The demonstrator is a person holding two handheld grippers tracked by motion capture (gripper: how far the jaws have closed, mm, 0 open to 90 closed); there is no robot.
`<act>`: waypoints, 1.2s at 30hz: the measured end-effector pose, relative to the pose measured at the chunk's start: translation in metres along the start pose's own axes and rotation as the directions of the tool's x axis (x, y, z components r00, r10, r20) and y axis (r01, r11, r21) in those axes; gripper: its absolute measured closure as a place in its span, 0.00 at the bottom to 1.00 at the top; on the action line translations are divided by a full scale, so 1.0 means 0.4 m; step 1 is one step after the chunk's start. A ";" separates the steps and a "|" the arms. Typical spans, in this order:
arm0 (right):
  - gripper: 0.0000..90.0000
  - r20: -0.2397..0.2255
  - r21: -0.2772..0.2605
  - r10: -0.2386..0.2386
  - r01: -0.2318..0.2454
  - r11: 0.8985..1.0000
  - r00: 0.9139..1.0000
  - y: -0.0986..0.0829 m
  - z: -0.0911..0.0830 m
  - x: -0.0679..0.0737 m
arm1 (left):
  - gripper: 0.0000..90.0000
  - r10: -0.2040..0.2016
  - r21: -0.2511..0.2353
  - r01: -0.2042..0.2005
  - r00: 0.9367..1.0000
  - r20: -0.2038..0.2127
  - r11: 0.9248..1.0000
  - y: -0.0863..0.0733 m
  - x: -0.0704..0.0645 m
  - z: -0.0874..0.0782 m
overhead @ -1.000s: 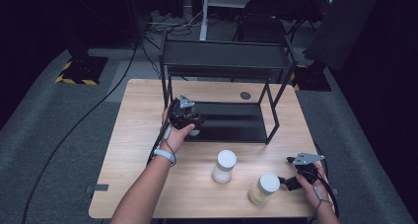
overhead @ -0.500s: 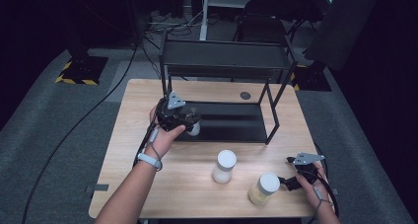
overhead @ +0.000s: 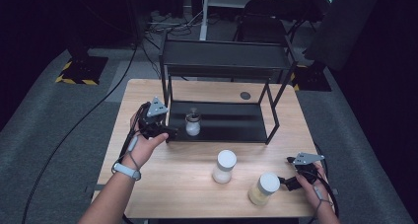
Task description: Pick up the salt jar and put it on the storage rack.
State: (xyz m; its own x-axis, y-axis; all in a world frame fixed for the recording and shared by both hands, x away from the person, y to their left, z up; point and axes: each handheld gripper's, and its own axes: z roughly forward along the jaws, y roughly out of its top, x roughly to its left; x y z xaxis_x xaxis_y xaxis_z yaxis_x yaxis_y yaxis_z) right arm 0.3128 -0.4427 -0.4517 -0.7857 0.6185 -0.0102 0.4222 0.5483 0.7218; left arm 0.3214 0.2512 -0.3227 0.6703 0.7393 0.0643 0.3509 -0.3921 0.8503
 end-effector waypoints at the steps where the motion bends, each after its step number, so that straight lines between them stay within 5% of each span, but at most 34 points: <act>1: 0.00 0.001 0.000 0.001 -0.001 1.000 1.000 0.000 0.000 0.000 | 0.08 -0.002 0.002 0.002 1.000 0.000 1.000 -0.006 0.002 -0.005; 20: 0.00 0.004 0.000 0.004 -0.004 1.000 1.000 0.000 -0.001 0.002 | 0.05 -0.042 0.050 0.042 0.999 -0.011 0.998 -0.139 0.019 -0.060; 36: 0.00 0.004 0.000 0.004 -0.004 1.000 1.000 0.000 -0.001 0.002 | 0.04 -0.059 0.063 0.060 0.998 -0.012 0.996 -0.246 0.007 -0.048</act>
State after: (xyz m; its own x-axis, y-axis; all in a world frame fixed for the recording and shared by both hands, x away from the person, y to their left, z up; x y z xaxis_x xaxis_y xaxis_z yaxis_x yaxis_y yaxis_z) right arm 0.3119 -0.4423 -0.4517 -0.7824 0.6227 -0.0102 0.4253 0.5463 0.7216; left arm 0.2764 0.3024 -0.3962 0.6404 0.7678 0.0198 0.4314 -0.3810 0.8178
